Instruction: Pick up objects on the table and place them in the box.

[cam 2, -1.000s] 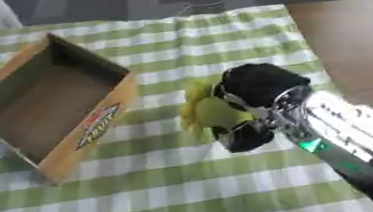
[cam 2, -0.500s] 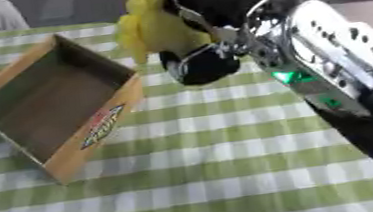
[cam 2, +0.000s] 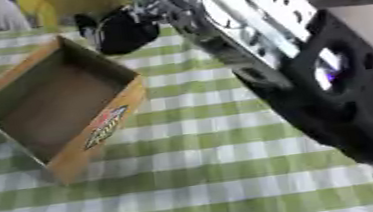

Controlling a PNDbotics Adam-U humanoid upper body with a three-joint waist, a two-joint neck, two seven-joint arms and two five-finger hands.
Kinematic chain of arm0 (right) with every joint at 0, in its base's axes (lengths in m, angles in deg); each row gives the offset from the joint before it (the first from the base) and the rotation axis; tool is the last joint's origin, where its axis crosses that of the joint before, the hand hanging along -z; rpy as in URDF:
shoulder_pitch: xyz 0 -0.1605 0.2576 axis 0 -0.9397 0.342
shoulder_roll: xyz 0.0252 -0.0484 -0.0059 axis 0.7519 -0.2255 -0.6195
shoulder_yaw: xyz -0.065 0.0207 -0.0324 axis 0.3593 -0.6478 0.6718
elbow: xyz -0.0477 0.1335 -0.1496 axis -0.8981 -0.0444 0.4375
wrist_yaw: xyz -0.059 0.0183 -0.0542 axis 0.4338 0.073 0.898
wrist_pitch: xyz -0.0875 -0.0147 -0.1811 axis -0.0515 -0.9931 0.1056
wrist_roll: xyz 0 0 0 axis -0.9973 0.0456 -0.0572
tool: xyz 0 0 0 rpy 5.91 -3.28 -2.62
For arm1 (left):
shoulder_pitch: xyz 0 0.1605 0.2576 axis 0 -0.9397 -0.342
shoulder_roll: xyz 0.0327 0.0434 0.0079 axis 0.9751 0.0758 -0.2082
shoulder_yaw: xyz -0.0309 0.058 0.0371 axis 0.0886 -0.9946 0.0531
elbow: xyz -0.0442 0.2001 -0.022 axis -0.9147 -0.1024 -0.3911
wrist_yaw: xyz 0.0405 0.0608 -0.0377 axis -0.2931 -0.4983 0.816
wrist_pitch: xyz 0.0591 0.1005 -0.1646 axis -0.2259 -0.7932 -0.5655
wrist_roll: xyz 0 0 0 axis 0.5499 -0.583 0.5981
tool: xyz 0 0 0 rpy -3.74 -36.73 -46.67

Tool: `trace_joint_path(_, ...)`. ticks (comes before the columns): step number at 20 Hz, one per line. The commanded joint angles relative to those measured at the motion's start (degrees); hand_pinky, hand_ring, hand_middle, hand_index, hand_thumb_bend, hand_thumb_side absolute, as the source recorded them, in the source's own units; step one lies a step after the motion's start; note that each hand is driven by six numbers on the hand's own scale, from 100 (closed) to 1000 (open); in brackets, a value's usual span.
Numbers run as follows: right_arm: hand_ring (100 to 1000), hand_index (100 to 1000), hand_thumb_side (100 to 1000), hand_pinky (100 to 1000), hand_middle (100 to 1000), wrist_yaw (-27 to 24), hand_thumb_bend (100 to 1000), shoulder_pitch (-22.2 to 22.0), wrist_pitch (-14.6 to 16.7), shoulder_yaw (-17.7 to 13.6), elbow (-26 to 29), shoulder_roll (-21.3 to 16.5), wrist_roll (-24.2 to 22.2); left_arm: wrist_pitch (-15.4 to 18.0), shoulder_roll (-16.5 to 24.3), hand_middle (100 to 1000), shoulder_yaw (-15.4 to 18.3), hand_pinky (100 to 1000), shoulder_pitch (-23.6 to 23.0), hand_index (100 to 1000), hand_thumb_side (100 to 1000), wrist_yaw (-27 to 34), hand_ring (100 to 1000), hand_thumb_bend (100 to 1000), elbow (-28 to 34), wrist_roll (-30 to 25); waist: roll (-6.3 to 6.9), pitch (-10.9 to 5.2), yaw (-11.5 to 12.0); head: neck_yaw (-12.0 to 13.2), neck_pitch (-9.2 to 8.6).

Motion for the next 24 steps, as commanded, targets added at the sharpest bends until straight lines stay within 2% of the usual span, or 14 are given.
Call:
trace_joint_path(1, 846, 609, 483, 801, 392, 3.1, 100, 2.7, -5.1, -0.3, -4.2, 3.9, -4.3, 0.0, 0.4, 604, -0.3, 710, 0.5, 715, 902, 0.4, 648, 100, 1.1, -0.5, 0.26, -0.80, 0.5, -0.8, -0.82)
trace_joint_path(6, 846, 606, 479, 808, 387, 6.4, 100, 4.7, -5.8, 0.0, -13.4, 10.7, -0.4, 0.1, 0.1, 604, -0.7, 710, 0.9, 714, 902, 0.8, 647, 100, 1.1, -1.1, 0.21, -0.13, 2.1, -2.4, -1.50)
trace_joint_path(14, 841, 596, 460, 817, 374, 7.7, 100, 4.7, -7.6, -1.4, -29.7, 20.7, 13.2, 0.1, -0.2, 604, -1.2, 710, 1.8, 713, 902, 1.3, 647, 100, 1.1, -1.9, -0.16, 1.14, 4.4, -5.7, -2.07)
trace_joint_path(20, 841, 594, 452, 817, 376, 6.8, 100, 3.8, -7.8, -3.6, -40.5, 24.9, 22.8, 0.0, -0.4, 604, -1.3, 710, 2.5, 713, 902, 1.6, 646, 100, 1.1, -2.2, -0.46, 1.70, 5.1, -7.2, -2.62)
trace_joint_path(24, 844, 600, 450, 815, 385, 6.1, 100, 3.1, -7.2, -4.7, -45.4, 25.5, 26.9, 0.0, -0.5, 604, -1.2, 711, 2.5, 712, 902, 1.6, 646, 100, 1.1, -2.1, -0.49, 1.93, 5.3, -7.4, -2.63)
